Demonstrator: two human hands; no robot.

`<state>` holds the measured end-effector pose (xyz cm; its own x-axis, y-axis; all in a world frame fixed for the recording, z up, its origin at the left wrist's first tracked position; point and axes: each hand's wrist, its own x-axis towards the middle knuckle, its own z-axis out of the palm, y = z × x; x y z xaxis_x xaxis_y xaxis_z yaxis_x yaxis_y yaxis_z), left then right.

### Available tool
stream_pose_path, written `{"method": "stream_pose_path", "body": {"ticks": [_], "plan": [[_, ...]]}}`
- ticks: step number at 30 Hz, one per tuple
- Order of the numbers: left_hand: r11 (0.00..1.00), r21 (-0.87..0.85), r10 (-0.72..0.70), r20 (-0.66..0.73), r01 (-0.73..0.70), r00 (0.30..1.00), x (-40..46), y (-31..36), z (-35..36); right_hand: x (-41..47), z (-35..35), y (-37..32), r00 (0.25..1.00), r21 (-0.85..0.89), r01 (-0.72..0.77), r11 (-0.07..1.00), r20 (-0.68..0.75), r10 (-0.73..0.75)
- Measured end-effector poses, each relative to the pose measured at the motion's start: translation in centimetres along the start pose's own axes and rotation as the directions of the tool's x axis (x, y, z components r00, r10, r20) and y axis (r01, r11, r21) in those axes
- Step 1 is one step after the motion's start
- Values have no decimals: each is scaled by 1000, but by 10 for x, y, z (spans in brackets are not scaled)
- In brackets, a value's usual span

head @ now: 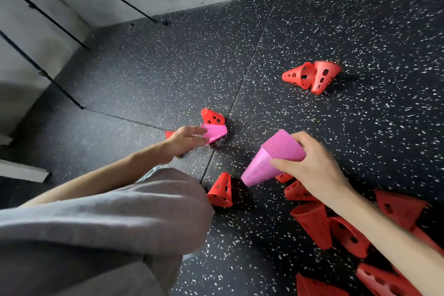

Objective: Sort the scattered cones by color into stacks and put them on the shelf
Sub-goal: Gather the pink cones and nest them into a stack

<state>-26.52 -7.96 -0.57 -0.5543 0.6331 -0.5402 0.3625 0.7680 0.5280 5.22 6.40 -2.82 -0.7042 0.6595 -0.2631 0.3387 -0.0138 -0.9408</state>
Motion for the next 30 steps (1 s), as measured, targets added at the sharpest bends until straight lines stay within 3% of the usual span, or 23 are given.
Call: {"method": "stream_pose_path", "body": {"ticks": [4, 8, 13, 18, 23, 30], "plan": [[996, -3, 83, -96, -84, 992, -20, 28, -8, -9, -10, -14, 998, -3, 12, 1000, -55, -12], [956, 159, 278, -221, -246, 935, -61, 80, -38, -26, -20, -41, 990, -55, 63, 997, -126, -69], [839, 335, 484, -99, -429, 870, -124, 158, -64, -52, -37, -72, 962, -57, 154, 986, -219, -163], [733, 461, 556, 20, -501, 831, -177, 195, -50, -91, -61, -93, 923, -101, 203, 974, -312, -224], [658, 408, 628, 168, -633, 760, -230, 200, -11, -137, -86, -94, 899, -98, 211, 973, -373, -232], [594, 336, 713, 202, -731, 672, -277, 215, 27, -186, -104, -95, 855, -30, 250, 968, -462, -235]]}}
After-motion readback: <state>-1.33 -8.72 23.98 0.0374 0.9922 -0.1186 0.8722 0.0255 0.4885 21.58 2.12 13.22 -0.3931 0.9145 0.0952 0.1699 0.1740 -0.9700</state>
